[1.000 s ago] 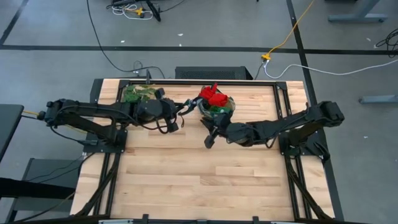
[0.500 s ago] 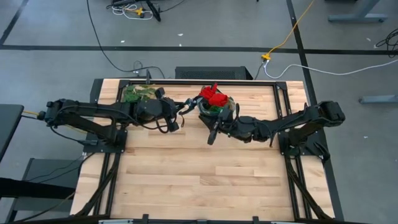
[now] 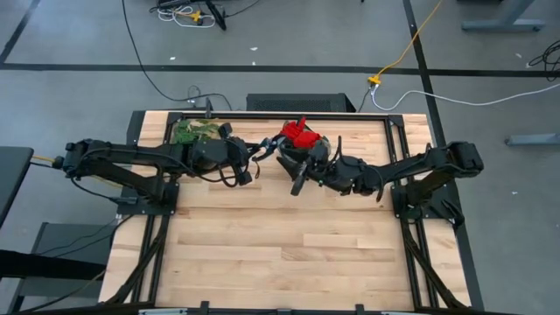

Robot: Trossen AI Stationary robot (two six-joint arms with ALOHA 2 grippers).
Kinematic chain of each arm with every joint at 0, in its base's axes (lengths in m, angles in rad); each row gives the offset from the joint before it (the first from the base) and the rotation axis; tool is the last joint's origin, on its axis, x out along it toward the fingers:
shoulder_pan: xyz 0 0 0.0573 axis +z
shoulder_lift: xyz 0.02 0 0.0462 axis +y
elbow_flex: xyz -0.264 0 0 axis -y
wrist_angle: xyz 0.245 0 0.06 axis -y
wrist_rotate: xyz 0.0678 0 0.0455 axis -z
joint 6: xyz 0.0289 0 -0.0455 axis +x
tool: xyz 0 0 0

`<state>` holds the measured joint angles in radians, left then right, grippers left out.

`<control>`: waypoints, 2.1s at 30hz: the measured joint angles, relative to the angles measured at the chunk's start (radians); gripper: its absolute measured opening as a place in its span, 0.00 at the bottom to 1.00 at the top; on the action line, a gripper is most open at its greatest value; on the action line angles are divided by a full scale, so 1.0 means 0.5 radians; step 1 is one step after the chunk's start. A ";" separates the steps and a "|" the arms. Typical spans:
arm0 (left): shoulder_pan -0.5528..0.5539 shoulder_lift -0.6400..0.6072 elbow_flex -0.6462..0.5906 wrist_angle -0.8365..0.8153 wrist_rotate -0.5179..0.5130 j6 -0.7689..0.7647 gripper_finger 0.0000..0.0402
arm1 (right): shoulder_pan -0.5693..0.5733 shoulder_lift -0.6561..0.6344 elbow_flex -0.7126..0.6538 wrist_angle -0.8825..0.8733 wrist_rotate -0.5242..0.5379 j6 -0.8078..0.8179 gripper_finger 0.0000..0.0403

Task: Pick & Place Garden tools in Gardening bag
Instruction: Put the dark green shear scissors into the patterned white gardening bag

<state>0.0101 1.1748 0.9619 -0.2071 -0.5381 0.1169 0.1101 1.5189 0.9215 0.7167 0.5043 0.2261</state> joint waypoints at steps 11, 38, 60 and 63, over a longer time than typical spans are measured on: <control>-0.004 -0.002 0.000 0.044 0.004 0.002 0.13 | -0.051 0.126 0.001 0.365 0.000 0.001 0.45; -0.003 0.001 0.000 0.039 -0.024 0.008 0.13 | -0.111 0.363 0.378 0.228 0.107 -0.119 0.11; -0.003 0.002 -0.001 -0.024 -0.118 0.021 0.40 | -0.112 0.131 0.379 -0.332 0.178 -0.290 0.08; -0.004 0.002 -0.001 -0.080 -0.148 0.020 0.39 | -0.113 0.059 0.379 -0.486 0.178 -0.290 0.08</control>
<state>0.0082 1.1755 0.9615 -0.2472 -0.6123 0.1268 0.0536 1.5483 1.1110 0.4738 0.5934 0.0812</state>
